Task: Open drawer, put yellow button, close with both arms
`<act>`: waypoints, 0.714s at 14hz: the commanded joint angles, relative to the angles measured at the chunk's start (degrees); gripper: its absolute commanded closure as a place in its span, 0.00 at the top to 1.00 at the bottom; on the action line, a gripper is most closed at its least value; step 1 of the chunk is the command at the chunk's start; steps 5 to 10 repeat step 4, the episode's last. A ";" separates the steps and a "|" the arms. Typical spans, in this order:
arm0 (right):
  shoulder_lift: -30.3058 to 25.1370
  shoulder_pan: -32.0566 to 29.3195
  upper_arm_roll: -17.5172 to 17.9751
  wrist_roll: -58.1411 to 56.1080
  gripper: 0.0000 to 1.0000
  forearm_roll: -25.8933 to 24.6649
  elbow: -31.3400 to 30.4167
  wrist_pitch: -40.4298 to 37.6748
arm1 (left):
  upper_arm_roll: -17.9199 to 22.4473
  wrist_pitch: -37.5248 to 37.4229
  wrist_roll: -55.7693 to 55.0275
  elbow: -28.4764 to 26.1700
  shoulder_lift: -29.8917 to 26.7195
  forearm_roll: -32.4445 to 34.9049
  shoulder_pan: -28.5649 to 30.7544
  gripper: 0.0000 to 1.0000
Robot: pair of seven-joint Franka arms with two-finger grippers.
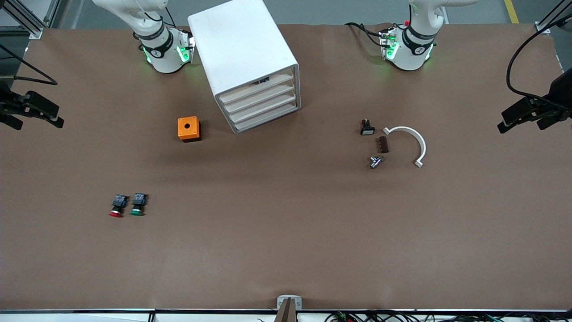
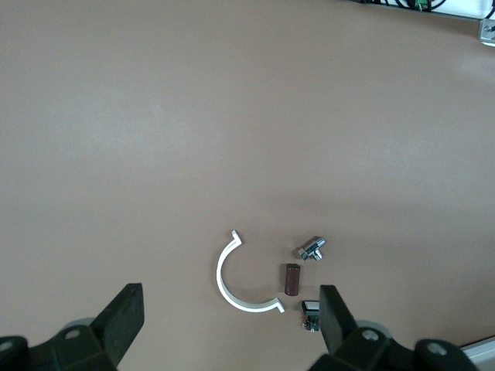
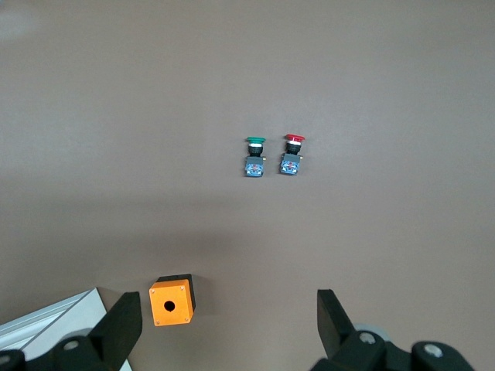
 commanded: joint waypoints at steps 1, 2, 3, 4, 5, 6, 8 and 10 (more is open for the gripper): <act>0.19 -1.28 0.59 -1.01 1.00 0.19 0.36 0.18 | -0.64 -0.62 0.03 0.89 0.16 1.24 0.26 1.00; 0.19 -1.20 0.59 -0.93 1.00 0.19 0.36 0.18 | -0.81 -0.62 -0.06 0.80 0.16 1.15 0.26 1.00; 0.19 -1.20 0.59 -1.01 1.00 0.19 0.27 0.18 | -0.82 -0.62 -0.06 0.80 0.16 1.15 0.26 1.00; 0.19 -1.28 0.59 -1.01 1.00 0.19 0.27 0.18 | -0.82 -0.62 -0.06 0.89 0.25 1.24 0.26 1.00; 0.19 -1.28 0.59 -1.01 1.00 0.19 0.27 0.18 | -0.82 -0.62 -0.06 0.89 0.25 1.24 0.26 1.00; 0.19 -1.28 0.59 -1.01 1.00 0.19 0.27 0.18 | -0.82 -0.62 -0.06 0.89 0.25 1.24 0.26 1.00; 0.19 -1.28 0.59 -1.01 1.00 0.19 0.27 0.18 | -0.82 -0.62 -0.06 0.89 0.25 1.24 0.26 1.00; 0.19 -1.28 0.59 -1.01 1.00 0.19 0.27 0.18 | -0.82 -0.62 -0.06 0.89 0.25 1.24 0.26 1.00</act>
